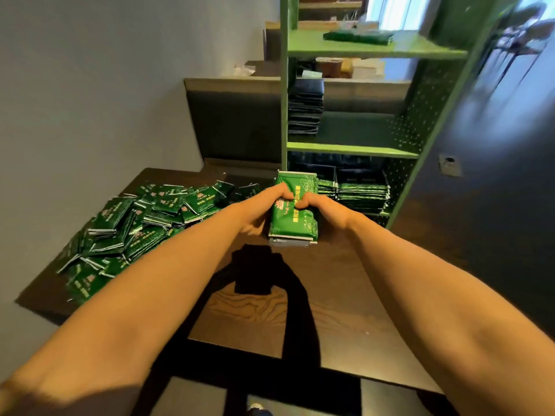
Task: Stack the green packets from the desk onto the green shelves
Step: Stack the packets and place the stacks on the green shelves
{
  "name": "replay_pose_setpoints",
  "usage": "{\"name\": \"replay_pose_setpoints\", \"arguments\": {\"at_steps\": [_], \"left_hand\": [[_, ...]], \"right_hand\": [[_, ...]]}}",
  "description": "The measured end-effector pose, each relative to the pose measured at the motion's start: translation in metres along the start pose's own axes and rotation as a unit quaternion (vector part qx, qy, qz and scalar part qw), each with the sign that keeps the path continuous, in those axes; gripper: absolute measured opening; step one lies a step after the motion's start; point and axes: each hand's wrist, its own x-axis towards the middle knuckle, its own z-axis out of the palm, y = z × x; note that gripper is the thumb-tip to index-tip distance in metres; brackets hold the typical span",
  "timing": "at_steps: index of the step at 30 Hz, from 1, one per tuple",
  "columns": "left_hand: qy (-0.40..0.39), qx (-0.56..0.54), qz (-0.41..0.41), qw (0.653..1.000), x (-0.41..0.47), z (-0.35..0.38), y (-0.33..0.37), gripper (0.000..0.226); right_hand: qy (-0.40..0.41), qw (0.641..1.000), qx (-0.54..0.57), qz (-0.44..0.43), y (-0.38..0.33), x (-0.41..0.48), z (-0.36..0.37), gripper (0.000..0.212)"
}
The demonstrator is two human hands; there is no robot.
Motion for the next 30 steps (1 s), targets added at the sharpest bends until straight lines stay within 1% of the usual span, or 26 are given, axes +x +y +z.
{"name": "replay_pose_setpoints", "arguments": {"at_steps": [2,4,7,9,12,14,15,16,17,19,20,22,23,24,25,27,28,30], "left_hand": [[-0.005,0.026,0.007,1.000,-0.007,0.014,0.025,0.024],[-0.010,0.043,0.013,0.999,-0.006,0.029,0.044,0.029],[-0.006,0.057,0.036,0.998,0.000,0.049,0.067,0.034],[0.008,0.074,0.062,0.995,0.002,0.063,0.083,0.041],[0.063,0.098,0.106,0.988,0.021,0.071,0.102,0.072],[0.111,0.104,0.125,0.981,0.044,0.072,0.111,0.094],[0.133,0.111,0.136,0.975,0.044,0.076,0.117,0.100],[0.151,0.120,0.160,0.968,0.041,0.082,0.123,0.099],[0.168,0.137,0.186,0.959,0.037,0.087,0.126,0.092],[0.201,0.200,0.244,0.928,0.036,0.092,0.132,0.074],[0.215,0.235,0.275,0.907,0.040,0.089,0.134,0.070],[0.226,0.305,0.331,0.864,0.047,0.083,0.135,0.063],[0.231,0.340,0.350,0.842,0.051,0.079,0.137,0.060],[0.239,0.377,0.358,0.820,0.054,0.075,0.138,0.058],[0.250,0.411,0.360,0.799,0.058,0.072,0.141,0.059],[0.272,0.501,0.345,0.746,0.064,0.067,0.148,0.066],[0.276,0.555,0.320,0.716,0.068,0.064,0.152,0.069],[0.273,0.651,0.252,0.662,0.072,0.063,0.161,0.068]], "right_hand": [[0.008,1.000,0.004,-0.010,-0.020,-0.020,-0.013,0.038],[0.012,0.999,0.027,-0.020,-0.035,-0.034,-0.028,0.046],[0.025,0.998,0.046,-0.041,-0.052,-0.046,-0.049,0.040],[0.052,0.996,0.054,-0.056,-0.062,-0.048,-0.062,0.035],[0.097,0.990,0.061,-0.079,-0.079,-0.047,-0.073,0.038],[0.129,0.986,0.057,-0.093,-0.090,-0.045,-0.078,0.045],[0.139,0.984,0.058,-0.100,-0.095,-0.043,-0.080,0.049],[0.147,0.982,0.060,-0.106,-0.099,-0.041,-0.084,0.051],[0.158,0.979,0.057,-0.111,-0.104,-0.040,-0.087,0.052],[0.197,0.973,0.045,-0.108,-0.113,-0.036,-0.095,0.048],[0.214,0.970,0.042,-0.109,-0.117,-0.034,-0.101,0.047],[0.245,0.962,0.043,-0.111,-0.126,-0.023,-0.114,0.059],[0.255,0.960,0.046,-0.109,-0.131,-0.016,-0.120,0.064],[0.265,0.957,0.045,-0.107,-0.135,-0.011,-0.124,0.065],[0.274,0.955,0.039,-0.104,-0.139,-0.006,-0.127,0.064],[0.284,0.954,0.028,-0.089,-0.149,0.007,-0.134,0.069],[0.287,0.954,0.024,-0.085,-0.153,0.014,-0.138,0.067],[0.293,0.953,0.019,-0.076,-0.158,0.030,-0.143,0.054]]}}
